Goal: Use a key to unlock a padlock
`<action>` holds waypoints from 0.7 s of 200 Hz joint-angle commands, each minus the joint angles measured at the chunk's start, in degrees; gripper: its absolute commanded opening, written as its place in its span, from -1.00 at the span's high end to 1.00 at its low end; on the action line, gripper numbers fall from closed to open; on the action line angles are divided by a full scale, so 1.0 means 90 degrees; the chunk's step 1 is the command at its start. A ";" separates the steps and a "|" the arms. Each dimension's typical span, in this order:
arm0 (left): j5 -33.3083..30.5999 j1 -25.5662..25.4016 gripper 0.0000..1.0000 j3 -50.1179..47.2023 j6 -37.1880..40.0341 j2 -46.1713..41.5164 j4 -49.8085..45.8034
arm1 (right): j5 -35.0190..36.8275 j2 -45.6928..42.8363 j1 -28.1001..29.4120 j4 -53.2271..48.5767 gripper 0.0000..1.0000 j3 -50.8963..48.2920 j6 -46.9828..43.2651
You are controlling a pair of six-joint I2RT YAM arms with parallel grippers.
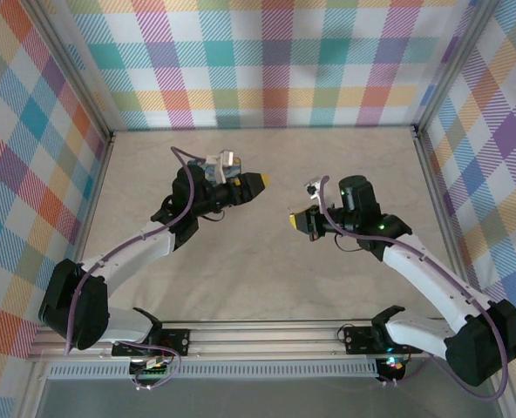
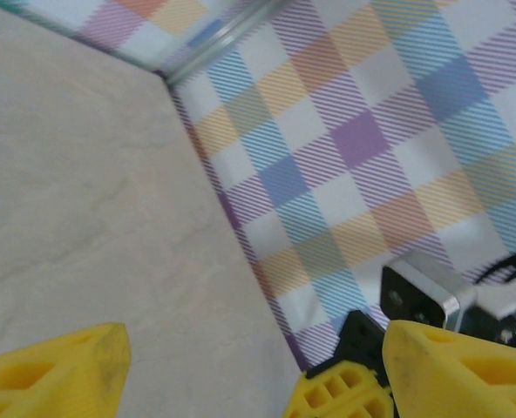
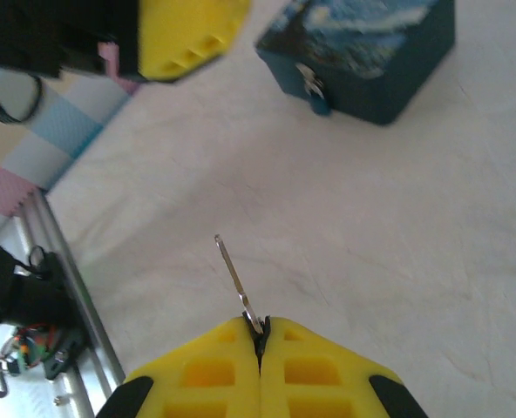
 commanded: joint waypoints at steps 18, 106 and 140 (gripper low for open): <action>0.0690 -0.0381 -0.37 0.0550 0.0281 0.0136 0.0385 | -0.0978 0.0092 -0.0013 0.0866 1.00 0.0464 0.0315; 0.0729 -0.0703 0.09 0.0684 0.0442 0.0332 0.0333 | -0.0699 0.0211 -0.0013 0.0861 1.00 0.0677 0.0717; 0.0863 -0.0746 0.32 0.0721 0.0572 0.0349 0.0247 | -0.0657 0.0339 -0.0013 0.0770 1.00 0.0800 0.0860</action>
